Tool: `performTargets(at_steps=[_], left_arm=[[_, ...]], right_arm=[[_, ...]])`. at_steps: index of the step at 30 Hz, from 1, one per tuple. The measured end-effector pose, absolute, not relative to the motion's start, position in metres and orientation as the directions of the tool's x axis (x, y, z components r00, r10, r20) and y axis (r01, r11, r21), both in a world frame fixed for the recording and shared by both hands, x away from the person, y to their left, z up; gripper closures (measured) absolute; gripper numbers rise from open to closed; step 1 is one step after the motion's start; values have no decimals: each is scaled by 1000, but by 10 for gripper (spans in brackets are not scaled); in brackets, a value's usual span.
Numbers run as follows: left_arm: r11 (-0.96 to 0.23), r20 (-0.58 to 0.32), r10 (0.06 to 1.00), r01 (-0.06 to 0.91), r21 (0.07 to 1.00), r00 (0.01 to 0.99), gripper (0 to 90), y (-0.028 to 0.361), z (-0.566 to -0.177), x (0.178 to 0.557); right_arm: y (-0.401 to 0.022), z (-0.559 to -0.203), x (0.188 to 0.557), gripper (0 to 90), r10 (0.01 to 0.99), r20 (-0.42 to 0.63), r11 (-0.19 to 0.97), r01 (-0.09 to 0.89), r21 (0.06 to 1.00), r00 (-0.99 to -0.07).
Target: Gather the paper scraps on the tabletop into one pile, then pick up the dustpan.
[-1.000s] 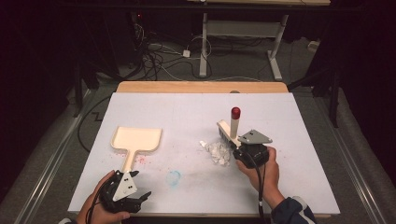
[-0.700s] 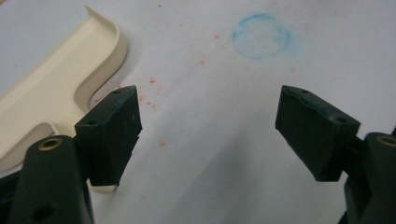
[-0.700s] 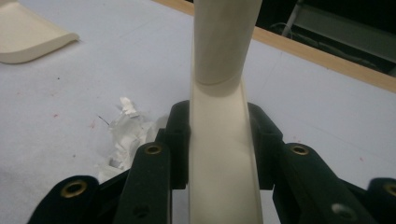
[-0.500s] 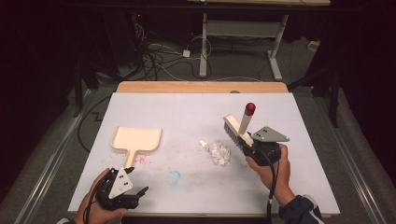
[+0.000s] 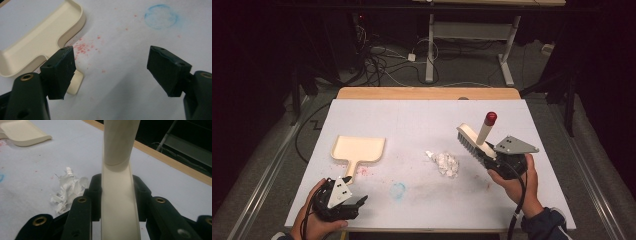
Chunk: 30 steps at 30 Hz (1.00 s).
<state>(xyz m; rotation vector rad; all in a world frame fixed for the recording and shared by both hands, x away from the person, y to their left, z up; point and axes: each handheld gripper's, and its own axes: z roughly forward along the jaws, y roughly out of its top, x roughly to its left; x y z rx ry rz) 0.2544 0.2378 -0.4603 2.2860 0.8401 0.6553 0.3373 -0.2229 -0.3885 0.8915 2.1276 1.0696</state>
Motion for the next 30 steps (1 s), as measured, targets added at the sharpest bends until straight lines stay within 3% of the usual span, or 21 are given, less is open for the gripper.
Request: performTargets(at_steps=[20,30], left_arm=[[-594,250,723,395,700,644,221,243,-458,263],[-559,239,774,458,691,586,221,246,-458,266]], right_arm=[[-241,-383,332,678,780,-198,438,293,850,-594],[-238,-384,332,677,775,-215,454,288,843,-594]])
